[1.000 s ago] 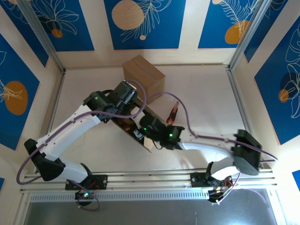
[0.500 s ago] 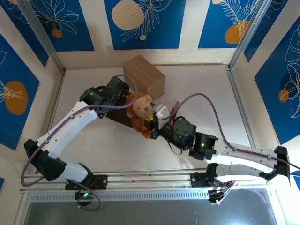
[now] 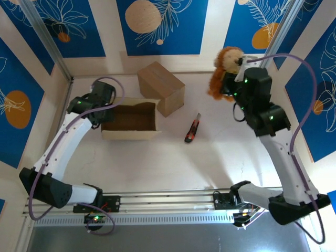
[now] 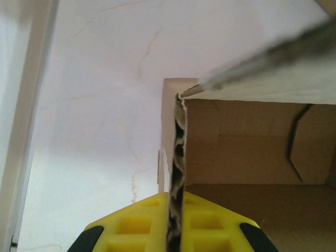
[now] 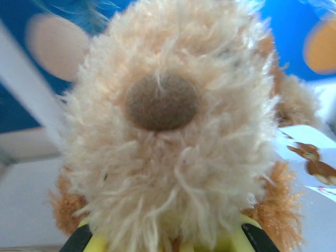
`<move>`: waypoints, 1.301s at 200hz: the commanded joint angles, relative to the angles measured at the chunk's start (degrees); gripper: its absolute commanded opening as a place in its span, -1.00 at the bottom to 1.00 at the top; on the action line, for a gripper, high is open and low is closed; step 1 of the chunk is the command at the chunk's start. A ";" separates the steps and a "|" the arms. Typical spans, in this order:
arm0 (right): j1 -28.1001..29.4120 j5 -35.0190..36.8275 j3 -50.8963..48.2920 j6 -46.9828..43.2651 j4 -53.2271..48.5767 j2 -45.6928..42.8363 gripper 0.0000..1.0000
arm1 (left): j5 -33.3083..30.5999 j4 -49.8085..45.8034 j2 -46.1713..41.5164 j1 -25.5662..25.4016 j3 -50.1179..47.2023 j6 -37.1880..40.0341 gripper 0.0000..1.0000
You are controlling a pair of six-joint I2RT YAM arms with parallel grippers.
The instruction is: Unpack the express box
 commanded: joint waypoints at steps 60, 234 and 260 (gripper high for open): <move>-23.48 -21.63 -5.46 -5.18 -14.26 23.38 -1.00 | 15.11 13.37 9.38 18.27 0.71 -3.60 -1.00; -23.67 -14.40 5.86 -5.21 -17.46 43.26 0.93 | 15.29 19.10 28.08 23.15 24.42 -2.78 1.00; -20.15 -12.96 9.29 -6.15 -20.12 37.66 0.98 | 14.22 20.12 23.50 23.12 26.46 -0.95 0.99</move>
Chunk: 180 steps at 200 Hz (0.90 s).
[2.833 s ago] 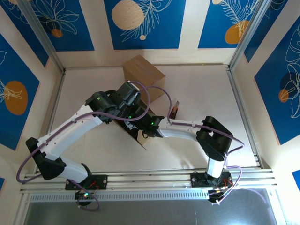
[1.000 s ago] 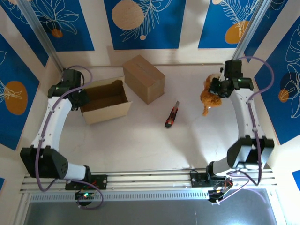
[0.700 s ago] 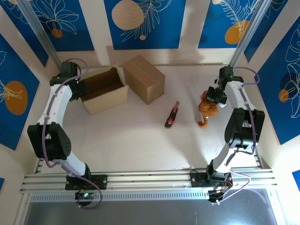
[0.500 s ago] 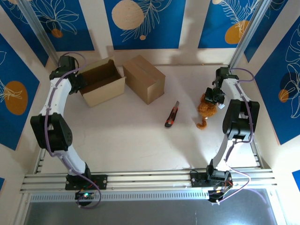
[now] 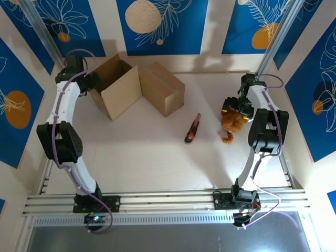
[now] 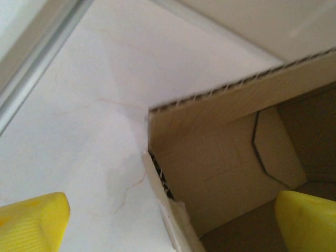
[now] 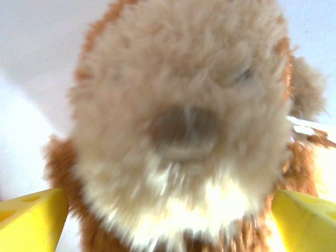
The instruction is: Unpack the express box
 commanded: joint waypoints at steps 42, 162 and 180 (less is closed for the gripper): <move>13.65 -6.30 13.21 -4.70 -2.90 -9.58 0.98 | 3.78 2.31 -18.56 -0.23 -0.72 1.98 1.00; 20.87 -31.47 57.58 -0.62 6.65 28.98 0.99 | 16.97 15.40 -1.27 -25.94 -5.04 -2.45 0.99; 20.60 -34.49 60.84 1.94 6.75 32.56 0.99 | 15.94 16.00 4.94 -27.24 -0.60 -3.29 0.99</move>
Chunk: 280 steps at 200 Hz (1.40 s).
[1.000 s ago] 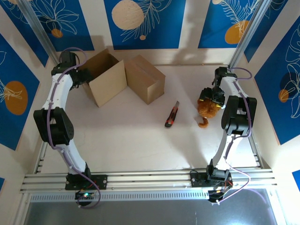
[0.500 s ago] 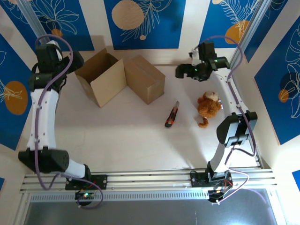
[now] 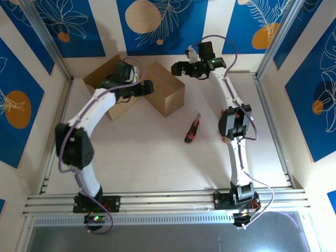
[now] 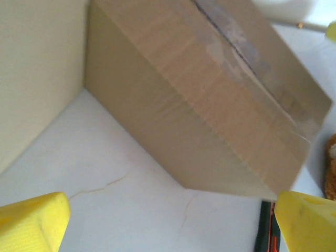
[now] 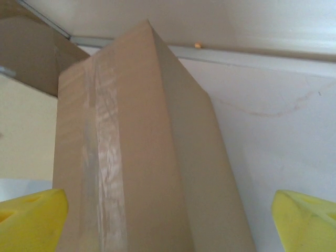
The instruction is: Unpack the express box
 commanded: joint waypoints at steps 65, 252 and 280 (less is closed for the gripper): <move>0.87 -9.60 -1.80 7.80 2.81 3.68 0.75 | -1.05 7.34 12.83 -2.53 11.42 -5.67 1.00; 20.23 4.77 -71.84 24.42 28.99 -37.62 0.42 | 3.57 17.11 -16.29 -13.60 -30.70 -11.91 1.00; 23.56 9.34 -78.26 28.04 28.88 -42.78 0.44 | 1.09 16.64 -23.49 -17.36 -37.79 -14.50 1.00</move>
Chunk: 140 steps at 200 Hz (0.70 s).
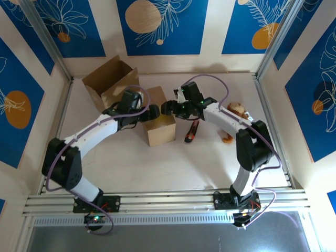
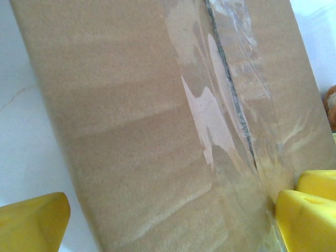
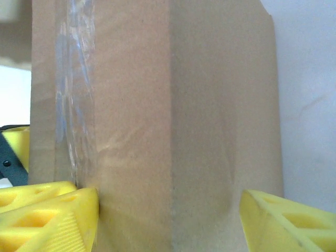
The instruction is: Unpack the express box
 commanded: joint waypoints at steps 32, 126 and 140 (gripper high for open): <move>5.57 5.47 -6.91 6.08 -0.91 -5.73 0.84 | 1.15 -0.46 -10.22 -9.74 -7.94 -3.58 1.00; 10.42 17.29 -11.67 20.12 -18.13 -30.97 0.98 | -5.33 -30.76 1.43 3.67 31.44 18.07 0.99; 12.68 15.30 -17.35 27.04 -14.85 -35.27 0.98 | -0.14 -30.63 8.37 6.40 37.51 20.16 0.99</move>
